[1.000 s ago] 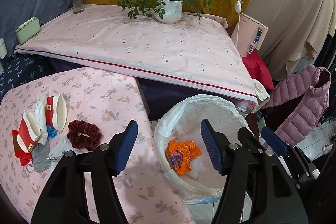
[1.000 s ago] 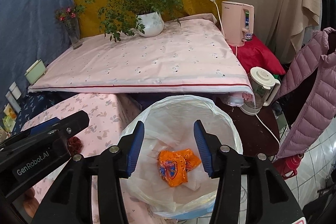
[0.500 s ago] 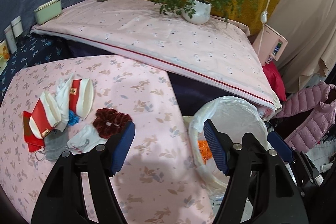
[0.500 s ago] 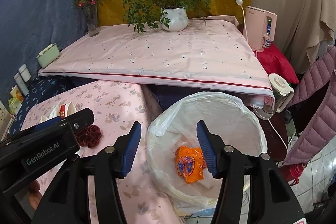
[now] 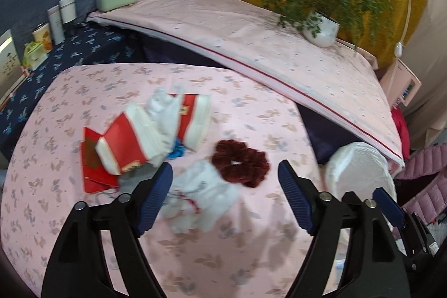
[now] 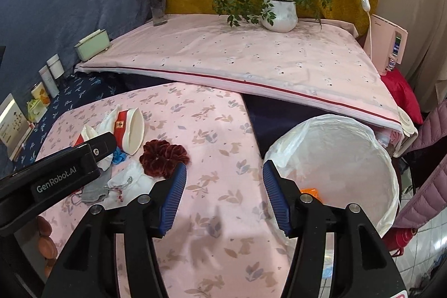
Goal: Collect trash
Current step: 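Grasp the white sock with the right tool while the left tool grasps the red envelope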
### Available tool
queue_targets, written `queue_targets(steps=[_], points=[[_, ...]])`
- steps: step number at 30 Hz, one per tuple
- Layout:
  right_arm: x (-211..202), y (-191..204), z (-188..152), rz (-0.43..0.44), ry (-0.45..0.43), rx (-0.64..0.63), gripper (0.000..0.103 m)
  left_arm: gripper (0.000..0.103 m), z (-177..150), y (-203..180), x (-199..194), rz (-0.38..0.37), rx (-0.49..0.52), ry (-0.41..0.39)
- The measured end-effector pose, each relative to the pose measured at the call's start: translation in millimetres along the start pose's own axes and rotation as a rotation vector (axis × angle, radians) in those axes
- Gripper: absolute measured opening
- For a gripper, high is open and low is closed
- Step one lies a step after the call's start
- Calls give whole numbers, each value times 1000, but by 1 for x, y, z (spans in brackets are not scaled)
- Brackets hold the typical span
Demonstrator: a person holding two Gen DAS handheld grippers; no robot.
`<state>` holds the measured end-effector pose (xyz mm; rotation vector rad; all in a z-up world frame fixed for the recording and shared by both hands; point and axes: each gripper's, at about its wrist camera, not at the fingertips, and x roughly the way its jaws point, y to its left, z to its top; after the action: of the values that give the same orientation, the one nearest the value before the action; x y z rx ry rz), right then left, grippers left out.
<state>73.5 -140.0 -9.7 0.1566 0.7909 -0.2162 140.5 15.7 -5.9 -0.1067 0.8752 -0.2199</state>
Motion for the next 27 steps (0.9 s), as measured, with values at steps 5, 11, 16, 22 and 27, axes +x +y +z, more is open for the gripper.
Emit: queue_targets(steps=[5, 11, 16, 22, 27], points=[[16, 27, -8, 56, 55, -5, 58, 79, -3, 51, 4, 61, -73, 7], [41, 59, -20, 105, 130, -7, 58, 79, -12, 110, 13, 116, -166, 34], [62, 80, -27, 123, 181, -4, 58, 79, -21, 140, 22, 130, -209, 57], [83, 97, -33, 115, 224, -17, 58, 69, -27, 158, 38, 119, -225, 88], [98, 103, -36, 110, 248, -22, 58, 54, -31, 169, 50, 90, -241, 119]])
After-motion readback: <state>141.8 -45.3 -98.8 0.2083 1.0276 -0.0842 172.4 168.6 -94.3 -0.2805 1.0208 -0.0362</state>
